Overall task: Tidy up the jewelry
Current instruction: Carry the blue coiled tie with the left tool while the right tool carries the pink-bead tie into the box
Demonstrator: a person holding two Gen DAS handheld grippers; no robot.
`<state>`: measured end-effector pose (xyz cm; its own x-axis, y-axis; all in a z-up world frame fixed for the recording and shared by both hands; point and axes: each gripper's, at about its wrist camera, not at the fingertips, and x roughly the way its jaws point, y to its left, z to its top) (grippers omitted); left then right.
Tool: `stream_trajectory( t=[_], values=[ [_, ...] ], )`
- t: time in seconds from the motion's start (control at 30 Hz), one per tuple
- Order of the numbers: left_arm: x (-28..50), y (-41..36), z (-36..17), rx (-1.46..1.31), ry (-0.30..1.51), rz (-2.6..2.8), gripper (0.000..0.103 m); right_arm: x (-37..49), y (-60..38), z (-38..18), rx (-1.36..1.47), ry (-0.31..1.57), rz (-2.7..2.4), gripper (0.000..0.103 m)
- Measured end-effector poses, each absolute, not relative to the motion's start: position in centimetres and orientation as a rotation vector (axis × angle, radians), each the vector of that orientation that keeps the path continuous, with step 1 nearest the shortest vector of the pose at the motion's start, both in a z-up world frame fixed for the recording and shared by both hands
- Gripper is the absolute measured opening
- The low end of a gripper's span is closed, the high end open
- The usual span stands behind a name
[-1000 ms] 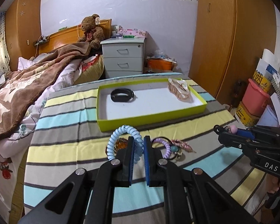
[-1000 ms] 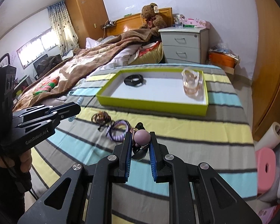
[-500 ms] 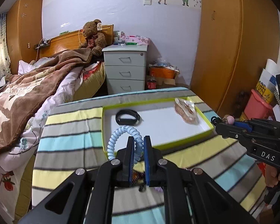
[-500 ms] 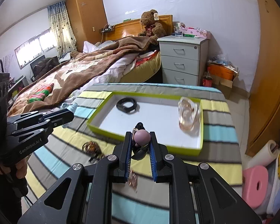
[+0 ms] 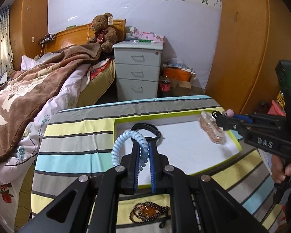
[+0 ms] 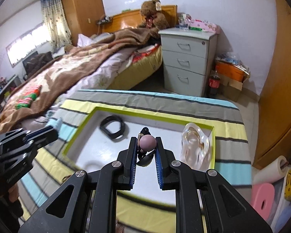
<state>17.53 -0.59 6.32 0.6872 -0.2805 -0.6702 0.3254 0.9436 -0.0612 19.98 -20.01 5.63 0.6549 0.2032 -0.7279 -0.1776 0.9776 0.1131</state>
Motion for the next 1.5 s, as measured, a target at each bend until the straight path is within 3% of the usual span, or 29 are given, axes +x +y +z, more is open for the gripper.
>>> stream_trajectory(
  t=[0.5, 1.5],
  values=[
    [22.0, -1.7, 2.3, 0.058, 0.838, -0.322, 0.010, 26.5, -19.0, 0.7, 0.046, 0.977, 0.214, 0.018],
    [23.0, -2.5, 0.1, 0.051, 0.906, -0.317, 0.011, 28.7, -18.8, -1.4, 0.011, 1.041, 0.184, 0.018]
  ],
)
